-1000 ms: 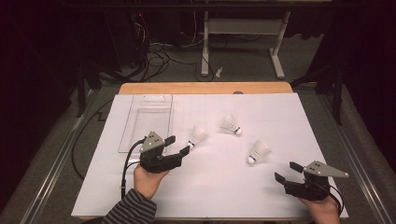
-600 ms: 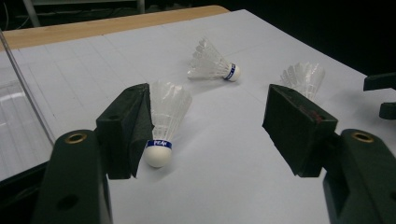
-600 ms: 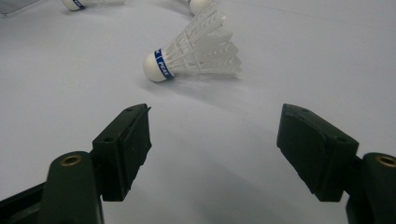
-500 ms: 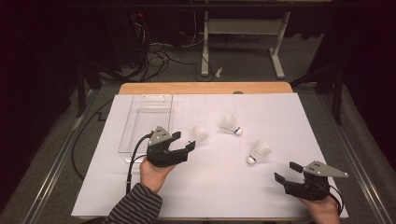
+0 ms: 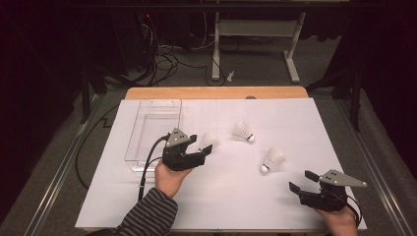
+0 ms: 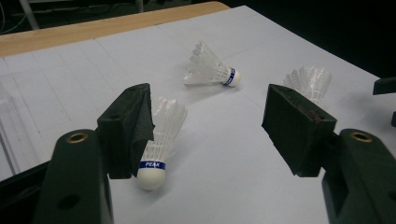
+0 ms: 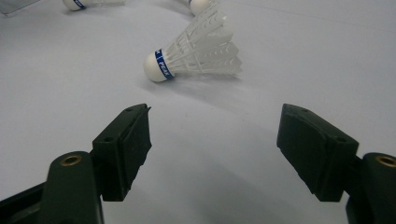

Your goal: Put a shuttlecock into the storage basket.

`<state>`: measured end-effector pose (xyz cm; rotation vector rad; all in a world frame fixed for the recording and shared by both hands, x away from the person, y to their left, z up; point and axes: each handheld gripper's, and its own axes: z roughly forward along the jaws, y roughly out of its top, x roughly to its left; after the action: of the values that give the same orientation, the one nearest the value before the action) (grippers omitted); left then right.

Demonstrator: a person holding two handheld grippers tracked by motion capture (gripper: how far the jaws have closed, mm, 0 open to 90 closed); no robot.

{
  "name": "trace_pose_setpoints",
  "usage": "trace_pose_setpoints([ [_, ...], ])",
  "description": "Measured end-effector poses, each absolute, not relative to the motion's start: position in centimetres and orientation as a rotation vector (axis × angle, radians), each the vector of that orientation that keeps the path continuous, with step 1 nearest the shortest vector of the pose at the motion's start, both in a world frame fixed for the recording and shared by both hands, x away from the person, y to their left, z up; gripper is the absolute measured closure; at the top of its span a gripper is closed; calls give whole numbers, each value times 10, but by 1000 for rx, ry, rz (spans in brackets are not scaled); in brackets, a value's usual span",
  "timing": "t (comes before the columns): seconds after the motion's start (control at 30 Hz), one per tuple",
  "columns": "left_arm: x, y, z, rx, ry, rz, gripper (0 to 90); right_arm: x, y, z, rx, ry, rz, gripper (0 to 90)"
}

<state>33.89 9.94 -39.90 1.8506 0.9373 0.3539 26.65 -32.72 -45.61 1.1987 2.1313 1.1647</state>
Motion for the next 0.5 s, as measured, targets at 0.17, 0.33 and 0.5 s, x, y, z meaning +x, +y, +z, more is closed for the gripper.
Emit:
trace_pose_setpoints([
  [0.17, 343, 95, -399, 1845, 940, 352, 340, 267, -327, -456, 1198, 2132, 1165, 264],
  [0.33, 347, 91, -400, 1856, 948, 352, 337, 267, -327, -456, 1196, 2133, 1164, 264],
  [0.5, 352, 87, -399, 1865, 954, 340, 331, 267, -327, -456, 1194, 2134, 1165, 264],
])
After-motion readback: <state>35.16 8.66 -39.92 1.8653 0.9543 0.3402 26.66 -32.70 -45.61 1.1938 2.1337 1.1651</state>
